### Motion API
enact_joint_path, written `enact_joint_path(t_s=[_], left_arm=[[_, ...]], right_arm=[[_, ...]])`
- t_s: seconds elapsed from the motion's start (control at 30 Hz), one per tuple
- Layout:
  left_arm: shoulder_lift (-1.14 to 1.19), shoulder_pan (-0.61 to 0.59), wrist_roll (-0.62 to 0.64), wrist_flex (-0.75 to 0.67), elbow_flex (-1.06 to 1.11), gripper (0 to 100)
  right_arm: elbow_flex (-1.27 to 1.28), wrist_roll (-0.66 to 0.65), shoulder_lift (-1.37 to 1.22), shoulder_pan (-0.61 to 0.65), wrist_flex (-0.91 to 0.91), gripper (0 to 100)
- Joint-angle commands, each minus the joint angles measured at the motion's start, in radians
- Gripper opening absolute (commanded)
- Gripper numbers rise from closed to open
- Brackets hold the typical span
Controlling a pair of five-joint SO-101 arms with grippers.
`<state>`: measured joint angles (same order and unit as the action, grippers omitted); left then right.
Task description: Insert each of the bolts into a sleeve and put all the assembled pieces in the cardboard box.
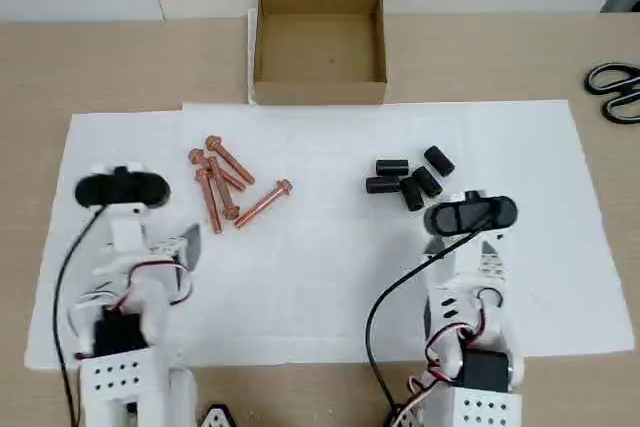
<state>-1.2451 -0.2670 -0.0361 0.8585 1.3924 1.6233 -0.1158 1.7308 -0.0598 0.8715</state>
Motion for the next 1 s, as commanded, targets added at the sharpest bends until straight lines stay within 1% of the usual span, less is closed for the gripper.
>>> enact_joint_path(t_s=[0.0, 0.1, 0.2, 0.3, 0.4, 0.47, 0.53, 0.63, 0.77, 0.87, 0.97], left_arm=[[-0.002, -0.029, -0.017, 0.161, -0.208, 26], [0.000, -0.031, -0.021, 0.256, -0.335, 26], [0.078, -0.029, -0.021, 0.328, -0.444, 26], [0.253, -0.029, -0.021, 0.359, -0.532, 26], [0.459, -0.029, -0.017, 0.361, -0.601, 26], [0.575, -0.029, -0.015, 0.361, -0.641, 26], [0.664, -0.029, -0.014, 0.361, -0.670, 26], [0.740, -0.029, 0.032, 0.353, -0.682, 26], [0.761, -0.029, 0.084, 0.304, -0.674, 26], [0.761, -0.029, 0.163, 0.298, -0.674, 26], [0.764, -0.028, 0.230, 0.296, -0.674, 26]], right_arm=[[-0.178, -0.083, 0.004, -0.036, 0.097, 15.6], [-0.307, -0.126, 0.001, -0.047, 0.188, 15.6], [-0.400, -0.141, -0.035, -0.047, 0.262, 15.6], [-0.465, -0.152, -0.154, -0.047, 0.295, 15.6], [-0.535, -0.207, -0.341, -0.047, 0.298, 15.6], [-0.624, -0.238, -0.486, -0.048, 0.335, 15.6], [-0.753, -0.253, -0.630, -0.048, 0.397, 15.6], [-0.982, -0.253, -0.854, -0.047, 0.515, 15.6], [-1.324, -0.253, -1.122, -0.047, 0.680, 15.6], [-1.571, -0.259, -1.280, -0.041, 0.809, 15.6], [-1.718, -0.304, -1.372, -0.042, 0.816, 15.6]])
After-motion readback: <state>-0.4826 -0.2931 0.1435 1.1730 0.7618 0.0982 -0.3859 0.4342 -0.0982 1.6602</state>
